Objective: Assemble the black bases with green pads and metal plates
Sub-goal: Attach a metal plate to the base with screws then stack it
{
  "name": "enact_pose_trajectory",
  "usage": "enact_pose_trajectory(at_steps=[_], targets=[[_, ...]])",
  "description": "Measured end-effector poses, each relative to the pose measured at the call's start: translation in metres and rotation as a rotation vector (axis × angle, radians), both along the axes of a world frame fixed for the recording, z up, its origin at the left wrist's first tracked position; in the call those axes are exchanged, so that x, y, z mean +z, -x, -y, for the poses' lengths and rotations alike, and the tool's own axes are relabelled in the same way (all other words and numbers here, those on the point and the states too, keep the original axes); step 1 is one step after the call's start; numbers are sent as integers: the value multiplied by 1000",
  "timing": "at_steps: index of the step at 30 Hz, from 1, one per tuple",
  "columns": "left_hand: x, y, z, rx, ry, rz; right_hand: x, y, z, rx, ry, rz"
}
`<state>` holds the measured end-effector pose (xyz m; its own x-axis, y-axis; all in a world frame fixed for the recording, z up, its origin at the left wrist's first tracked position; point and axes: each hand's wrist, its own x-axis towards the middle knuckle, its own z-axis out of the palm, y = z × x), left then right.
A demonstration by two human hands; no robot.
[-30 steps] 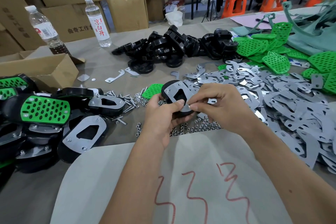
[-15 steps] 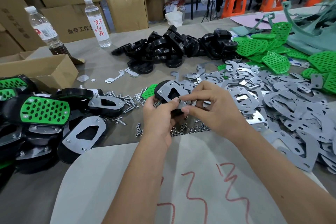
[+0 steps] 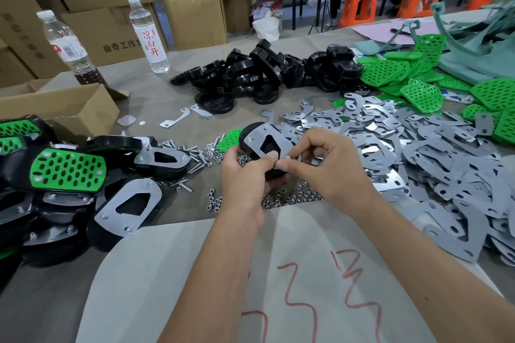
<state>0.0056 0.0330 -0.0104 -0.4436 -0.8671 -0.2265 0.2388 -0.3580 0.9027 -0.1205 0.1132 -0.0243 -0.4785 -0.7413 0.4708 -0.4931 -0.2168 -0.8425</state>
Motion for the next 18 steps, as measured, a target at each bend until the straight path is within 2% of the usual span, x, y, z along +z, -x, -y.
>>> enact_pose_trajectory(at_steps=[4,10,13,18], targets=[[2,0,2,47,-64,-61,1,-2,-1,66,-62,-24],[3,1,5,97,-138,-139,-2,2,-7,38,35,73],[2,0,4,95,-126,-123,4,-7,-7,151,-52,125],[2,1,4,120,-156,-137,6,-2,-11,54,42,165]])
